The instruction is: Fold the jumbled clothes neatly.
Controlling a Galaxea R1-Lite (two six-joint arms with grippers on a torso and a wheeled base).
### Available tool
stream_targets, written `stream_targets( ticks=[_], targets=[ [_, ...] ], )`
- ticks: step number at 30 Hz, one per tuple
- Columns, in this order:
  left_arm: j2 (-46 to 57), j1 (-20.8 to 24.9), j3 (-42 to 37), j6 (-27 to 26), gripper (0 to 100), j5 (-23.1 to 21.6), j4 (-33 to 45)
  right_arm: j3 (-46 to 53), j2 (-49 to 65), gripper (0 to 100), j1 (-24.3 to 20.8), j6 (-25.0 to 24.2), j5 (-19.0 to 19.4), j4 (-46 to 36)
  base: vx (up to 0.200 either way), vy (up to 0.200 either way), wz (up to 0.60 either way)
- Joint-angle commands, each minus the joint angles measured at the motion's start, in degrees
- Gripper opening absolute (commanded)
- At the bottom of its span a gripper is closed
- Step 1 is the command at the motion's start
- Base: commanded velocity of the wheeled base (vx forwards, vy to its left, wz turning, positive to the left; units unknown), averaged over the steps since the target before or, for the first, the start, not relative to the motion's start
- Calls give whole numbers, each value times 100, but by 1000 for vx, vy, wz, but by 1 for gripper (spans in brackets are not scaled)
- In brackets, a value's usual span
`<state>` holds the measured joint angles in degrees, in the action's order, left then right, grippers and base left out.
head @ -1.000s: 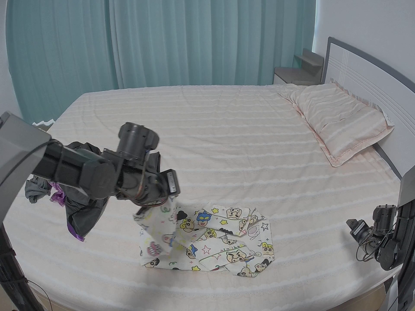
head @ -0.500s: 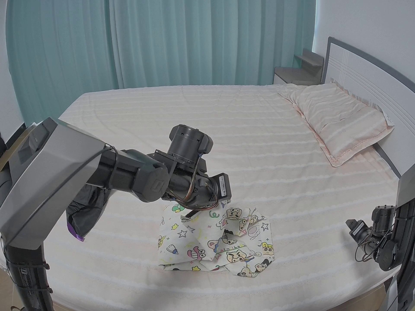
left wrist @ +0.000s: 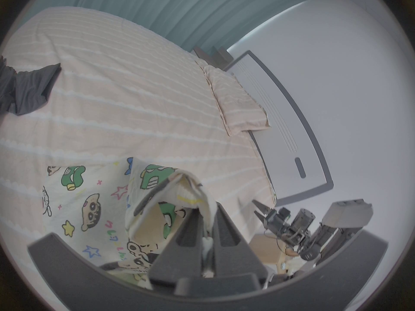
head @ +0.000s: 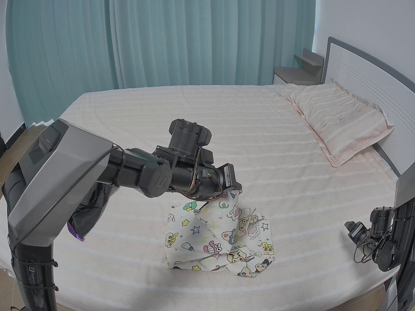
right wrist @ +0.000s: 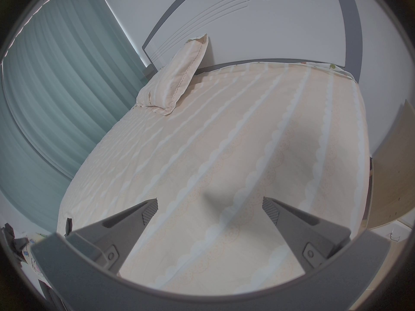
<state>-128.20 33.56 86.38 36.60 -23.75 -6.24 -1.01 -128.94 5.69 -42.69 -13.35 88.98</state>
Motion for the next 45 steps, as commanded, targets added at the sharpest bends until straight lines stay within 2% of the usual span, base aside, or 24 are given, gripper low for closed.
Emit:
stream_targets(
  ticks=[1,3,7,14,15,21,28,31,33,36,37,40,42,45],
  targets=[
    [-663,177,705,278,0,292,18,101,9,100,-16,6,-19,85,0,0,0],
    [-733,177,959,304,0,274,255,101,9,100,-7,-2,-27,85,0,0,0],
    [-733,160,1302,260,0,283,1231,101,0,100,-16,6,-36,85,0,0,0],
    [-768,160,1434,278,0,283,1354,101,0,100,-16,-2,-36,85,0,0,0],
    [-777,160,1460,295,100,274,1371,101,0,100,-16,-2,-36,85,0,0,0],
    [-900,168,1496,278,100,54,1828,101,-17,100,-24,-2,-36,85,0,0,0],
    [-944,124,1469,304,100,107,1951,101,-8,100,-68,-11,-45,85,0,0,0],
    [-891,-69,1390,313,100,107,2110,101,-8,100,-68,-20,-36,85,0,0,0],
    [-751,-280,1302,313,100,90,2356,101,-17,100,-68,-20,-36,85,0,0,0],
    [-276,-904,766,295,100,2,2417,101,44,100,-77,-29,-36,85,0,0,0],
    [-276,-904,766,295,100,2,2417,101,44,100,-77,-29,-36,85,0,0,0],
    [409,-1475,10,295,100,-324,2417,101,185,100,-121,-37,17,76,0,0,0],
    [805,-1739,-473,295,100,-561,2391,101,255,100,-191,-90,17,76,0,0,0],
    [1341,-2011,-1220,322,100,-657,2233,101,370,100,-464,-266,17,76,0,0,0]
  ],
)
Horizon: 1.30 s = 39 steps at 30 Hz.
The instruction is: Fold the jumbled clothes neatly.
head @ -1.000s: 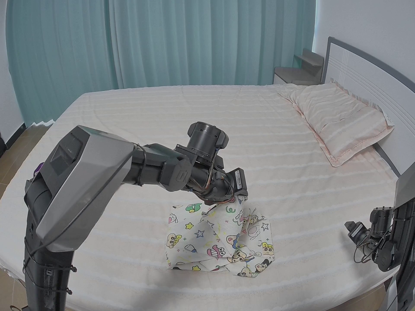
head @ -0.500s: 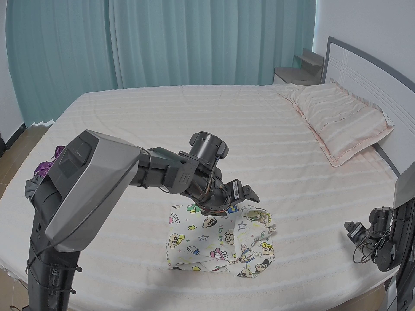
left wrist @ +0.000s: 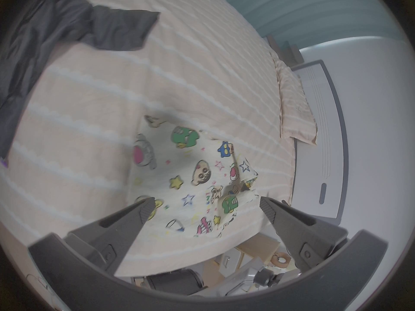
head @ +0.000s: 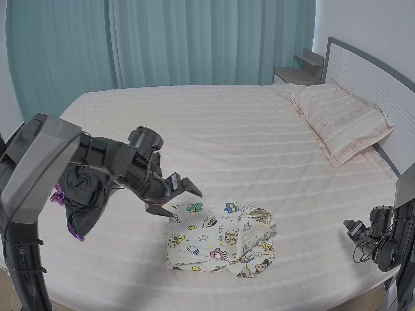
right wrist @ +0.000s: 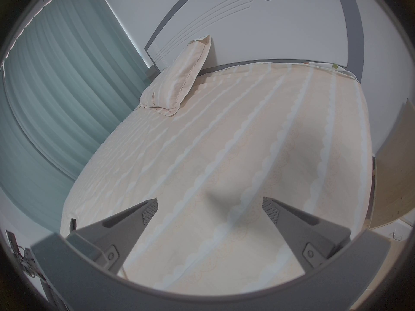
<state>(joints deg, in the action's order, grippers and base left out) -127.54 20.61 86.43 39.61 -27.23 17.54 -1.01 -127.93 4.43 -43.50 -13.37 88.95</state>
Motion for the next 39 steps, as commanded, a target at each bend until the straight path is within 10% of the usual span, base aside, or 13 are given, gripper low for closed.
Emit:
stream_targets(
  ticks=[1,11,39],
  targets=[
    [1407,-769,-1462,21,100,-300,-216,101,312,100,-460,-221,19,78,0,0,0],
    [2145,-1112,-3387,618,100,-511,-1508,-31,681,100,-1945,157,-43,78,-20,0,0],
    [2172,-1798,-4099,1462,100,-1337,-2457,-2500,576,100,-2947,729,-51,-1996,-14,79,0]
  ],
)
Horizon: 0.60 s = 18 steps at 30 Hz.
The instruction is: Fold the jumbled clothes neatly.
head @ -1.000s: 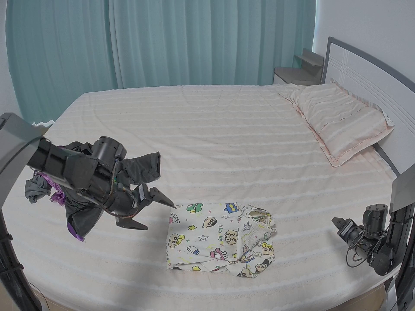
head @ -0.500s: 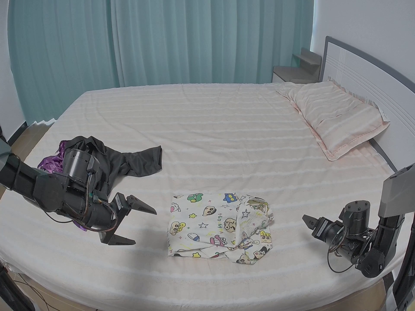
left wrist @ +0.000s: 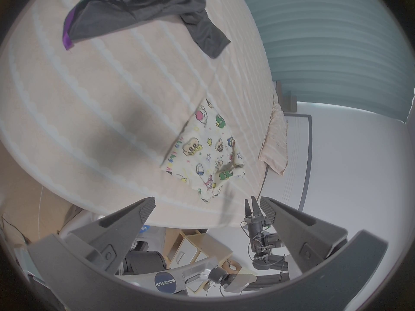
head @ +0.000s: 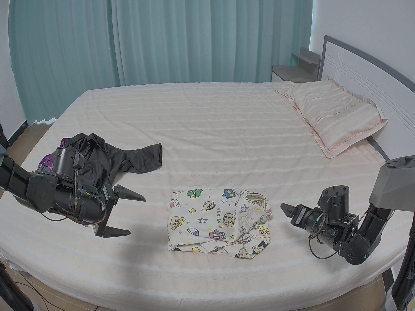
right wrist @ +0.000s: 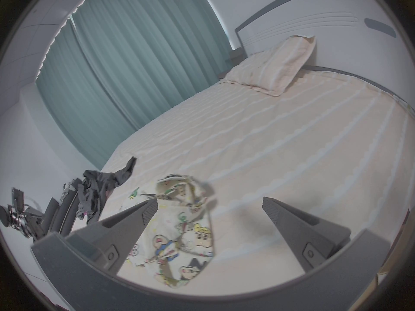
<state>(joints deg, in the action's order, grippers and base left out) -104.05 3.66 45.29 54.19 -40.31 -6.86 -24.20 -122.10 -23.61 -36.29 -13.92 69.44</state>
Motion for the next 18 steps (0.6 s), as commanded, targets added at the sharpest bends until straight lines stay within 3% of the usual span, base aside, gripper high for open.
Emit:
stream_targets(
  ticks=[1,7,11,18],
  targets=[
    [-230,-111,15,4,100,-29,-43,-191,-15,100,-196,26,3,-44,0,200,0],
    [-450,-137,-99,4,100,-29,-360,-252,-33,100,-495,272,-58,-62,0,200,0],
    [-459,-137,-249,-5,100,-38,-535,-322,-42,100,-601,368,-225,-290,0,0,0],
    [-503,-58,-1083,-40,100,32,-1959,-744,-77,100,-961,430,-708,-1090,0,0,0]
  ],
)
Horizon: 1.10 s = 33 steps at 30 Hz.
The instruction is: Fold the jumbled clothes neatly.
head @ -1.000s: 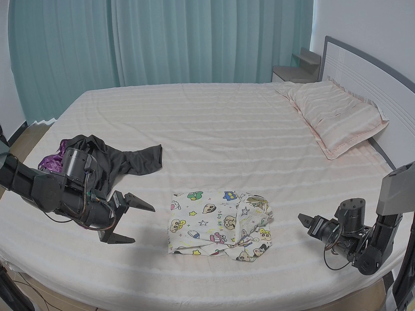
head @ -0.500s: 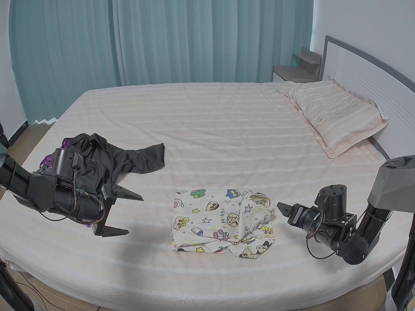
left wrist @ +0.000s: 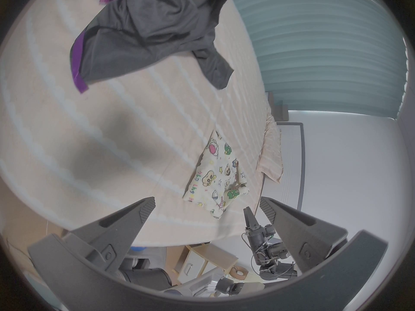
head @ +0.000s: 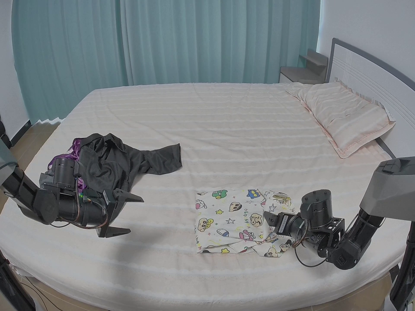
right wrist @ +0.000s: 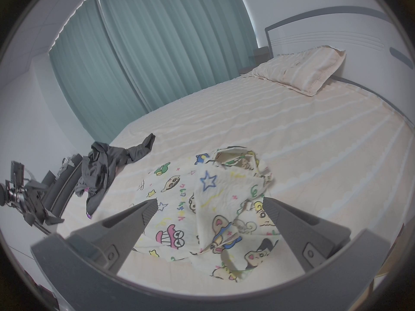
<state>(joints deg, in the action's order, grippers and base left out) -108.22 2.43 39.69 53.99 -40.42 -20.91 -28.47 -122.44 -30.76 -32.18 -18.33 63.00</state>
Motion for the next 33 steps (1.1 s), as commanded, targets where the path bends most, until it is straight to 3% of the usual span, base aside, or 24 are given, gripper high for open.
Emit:
stream_targets(
  ticks=[1,7,20,26,27,33],
  targets=[
    [-86,74,-568,-20,100,43,-660,-405,-96,100,-282,19,-337,-605,0,0,0],
    [-94,83,-621,-12,100,52,-775,-1029,-412,100,-440,19,-891,-1282,0,0,0],
    [-94,83,-629,-29,100,52,-783,-2014,-869,100,-493,19,-1216,-2204,0,0,0],
    [-94,83,-673,-38,100,52,-810,-2146,-975,100,-159,28,-1260,-2398,0,0,0],
    [-94,83,-665,-38,100,52,-810,-2128,-983,0,-132,37,-1304,-2398,0,0,0],
    [-94,83,-691,-47,100,52,-810,-1996,-992,0,-62,142,-1383,-2468,0,0,0]
  ],
)
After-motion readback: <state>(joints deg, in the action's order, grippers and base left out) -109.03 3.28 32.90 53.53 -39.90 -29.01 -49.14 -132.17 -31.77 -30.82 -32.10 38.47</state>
